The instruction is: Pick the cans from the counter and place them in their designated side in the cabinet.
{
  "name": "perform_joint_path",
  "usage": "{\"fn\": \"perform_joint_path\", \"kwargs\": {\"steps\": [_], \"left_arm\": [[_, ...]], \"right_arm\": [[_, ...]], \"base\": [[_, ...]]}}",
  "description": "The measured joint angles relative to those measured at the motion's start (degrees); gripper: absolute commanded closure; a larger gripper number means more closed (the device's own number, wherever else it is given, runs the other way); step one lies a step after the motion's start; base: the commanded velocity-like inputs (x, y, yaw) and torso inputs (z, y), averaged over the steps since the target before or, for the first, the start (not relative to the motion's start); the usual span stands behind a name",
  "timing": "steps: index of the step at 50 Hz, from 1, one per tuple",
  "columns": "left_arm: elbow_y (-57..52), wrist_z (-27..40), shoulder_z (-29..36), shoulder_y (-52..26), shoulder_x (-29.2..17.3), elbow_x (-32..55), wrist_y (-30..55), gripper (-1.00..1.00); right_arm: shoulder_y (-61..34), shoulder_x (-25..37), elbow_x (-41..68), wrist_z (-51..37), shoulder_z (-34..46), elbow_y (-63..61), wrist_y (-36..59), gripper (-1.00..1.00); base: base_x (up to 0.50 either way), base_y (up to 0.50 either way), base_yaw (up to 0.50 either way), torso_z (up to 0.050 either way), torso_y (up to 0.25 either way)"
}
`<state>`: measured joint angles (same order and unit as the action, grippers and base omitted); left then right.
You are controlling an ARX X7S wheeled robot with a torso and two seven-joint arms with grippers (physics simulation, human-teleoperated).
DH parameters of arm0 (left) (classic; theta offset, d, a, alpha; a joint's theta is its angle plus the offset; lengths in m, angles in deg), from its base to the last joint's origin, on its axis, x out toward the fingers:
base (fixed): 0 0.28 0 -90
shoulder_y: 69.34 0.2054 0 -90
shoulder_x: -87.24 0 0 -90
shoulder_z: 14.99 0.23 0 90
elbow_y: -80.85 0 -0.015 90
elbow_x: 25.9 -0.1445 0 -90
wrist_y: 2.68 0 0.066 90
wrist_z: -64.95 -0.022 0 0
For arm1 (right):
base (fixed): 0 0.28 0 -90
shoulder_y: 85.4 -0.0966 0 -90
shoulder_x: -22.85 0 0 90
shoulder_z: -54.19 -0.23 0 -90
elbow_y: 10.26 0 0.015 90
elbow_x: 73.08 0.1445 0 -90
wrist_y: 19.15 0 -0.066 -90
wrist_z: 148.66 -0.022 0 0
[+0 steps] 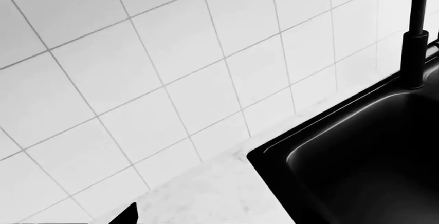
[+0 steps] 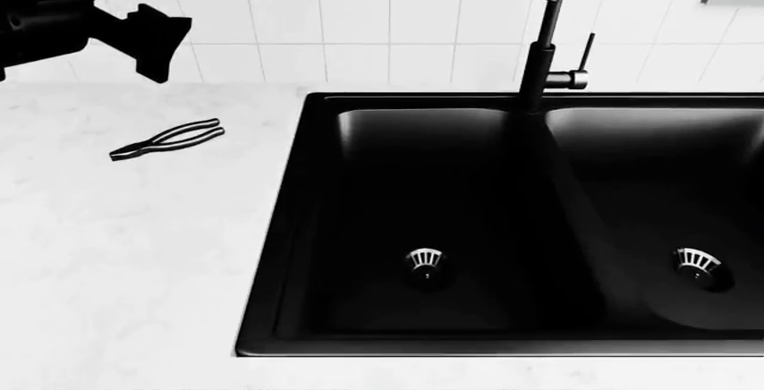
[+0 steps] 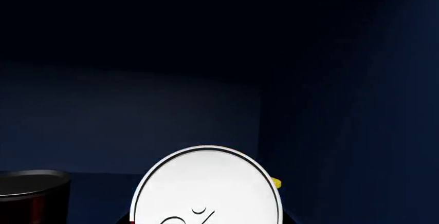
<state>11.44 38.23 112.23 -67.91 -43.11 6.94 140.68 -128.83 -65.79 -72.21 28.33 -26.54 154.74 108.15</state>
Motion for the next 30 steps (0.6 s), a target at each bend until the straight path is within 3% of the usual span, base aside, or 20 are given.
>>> {"fn": "perform_joint_path", "kwargs": {"steps": [13,14,30], "left_arm": [[-0.3,0.4,-0.2,0.4,-0.3,0.0,-0.1,-1.00],[-0.3,0.5,-0.2,0.5,-0.3,0.0,-0.1,-1.00],[-0.3,0.7,-0.4,0.7,-0.4,0.2,-0.3,-1.00]], "right_arm": [[0.0,0.0,0.0,0.0,0.0,0.0,0.0,1.00],[0.0,0.0,0.0,0.0,0.0,0.0,0.0,-1.00],[-0.3,0.0,-0.9,0.6,0.6,0.0,-0.1,-1.00]], "base": [[0.00,0.00,0.00,0.000,0.000],[0.00,0.00,0.00,0.000,0.000],[0.00,0.00,0.00,0.000,0.000]]}}
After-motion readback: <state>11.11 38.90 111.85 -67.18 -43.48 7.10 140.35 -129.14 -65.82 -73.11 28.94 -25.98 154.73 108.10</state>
